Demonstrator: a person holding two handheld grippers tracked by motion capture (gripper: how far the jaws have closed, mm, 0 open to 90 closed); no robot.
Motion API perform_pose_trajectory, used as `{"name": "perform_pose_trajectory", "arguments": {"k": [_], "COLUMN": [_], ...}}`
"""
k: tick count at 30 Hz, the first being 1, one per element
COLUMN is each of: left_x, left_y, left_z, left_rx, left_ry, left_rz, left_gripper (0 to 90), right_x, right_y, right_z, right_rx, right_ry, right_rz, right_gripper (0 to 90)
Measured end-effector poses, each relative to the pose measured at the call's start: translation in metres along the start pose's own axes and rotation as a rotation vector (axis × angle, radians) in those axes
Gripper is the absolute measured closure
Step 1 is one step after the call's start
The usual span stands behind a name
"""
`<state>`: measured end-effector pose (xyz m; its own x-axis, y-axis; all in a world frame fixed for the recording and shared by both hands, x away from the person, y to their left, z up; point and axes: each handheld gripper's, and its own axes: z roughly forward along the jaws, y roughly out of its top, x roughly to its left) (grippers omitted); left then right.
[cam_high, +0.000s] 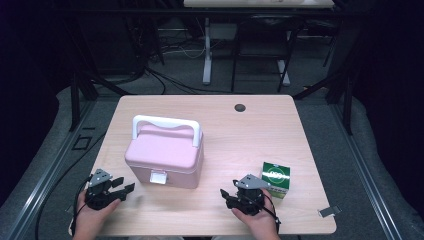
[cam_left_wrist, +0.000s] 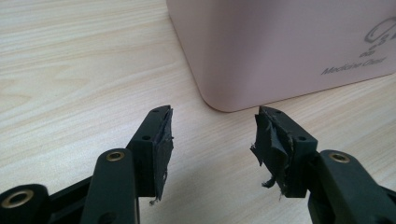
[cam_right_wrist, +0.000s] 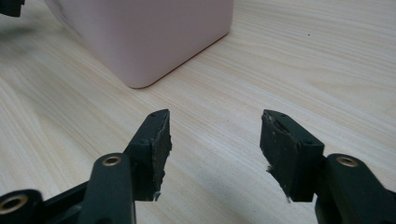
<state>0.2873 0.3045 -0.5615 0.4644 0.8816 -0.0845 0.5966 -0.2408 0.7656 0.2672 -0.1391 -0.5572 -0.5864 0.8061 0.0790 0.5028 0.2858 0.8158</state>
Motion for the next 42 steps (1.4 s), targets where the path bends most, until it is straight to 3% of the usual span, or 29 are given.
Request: {"name": "perform_pose_trajectory", "arguments": {"k": [11,16,21,25,29,30,33,35,38,41,42], "left_x": [0.0,0.003,0.007,0.012,0.017,0.021,0.024,0.024,0.022,0.021,0.022], "left_y": [0.0,-0.001,0.003,0.014,0.023,0.028,0.032,0.037,0.043,0.043,0.042], "left_z": [-0.006,-0.007,-0.008,-0.013,-0.018,-0.017,-0.014,-0.008,0.001,0.003,0.004], "left_rx": [-0.03,-0.054,-0.076,-0.117,-0.143,-0.157,-0.163,-0.165,-0.19,-0.198,-0.204], "left_ry": [-0.016,-0.028,-0.011,-0.003,0.015,0.033,0.033,0.027,0.005,0.017,0.002], "left_rz": [0.019,0.002,-0.017,-0.052,-0.054,-0.044,-0.045,-0.036,-0.026,-0.041,-0.054], "left_gripper": [45.4,49.2,53.8,55.4,58.5,59.4,62.6,64.1,64.6,66.6,67.5], "right_x": [-0.003,-0.001,0.0,0.001,0.003,0.004,0.006,0.008,0.007,0.006,0.006], "right_y": [0.002,0.002,0.005,0.009,0.019,0.022,0.025,0.029,0.035,0.04,0.041], "right_z": [-0.004,-0.005,-0.004,-0.005,-0.007,-0.008,-0.005,0.003,0.01,0.016,0.017], "right_rx": [-0.033,-0.038,-0.041,-0.052,-0.049,-0.035,-0.042,-0.041,-0.057,-0.076,-0.077], "right_ry": [-0.026,-0.029,-0.033,-0.025,-0.035,-0.023,-0.003,-0.007,-0.004,-0.002,-0.003], "right_rz": [0.031,0.038,0.029,0.037,0.024,0.023,0.028,0.008,0.014,0.027,0.031], "right_gripper": [46.4,47.4,49.0,50.0,52.9,54.5,57.0,60.0,61.4,60.4,60.4]}}
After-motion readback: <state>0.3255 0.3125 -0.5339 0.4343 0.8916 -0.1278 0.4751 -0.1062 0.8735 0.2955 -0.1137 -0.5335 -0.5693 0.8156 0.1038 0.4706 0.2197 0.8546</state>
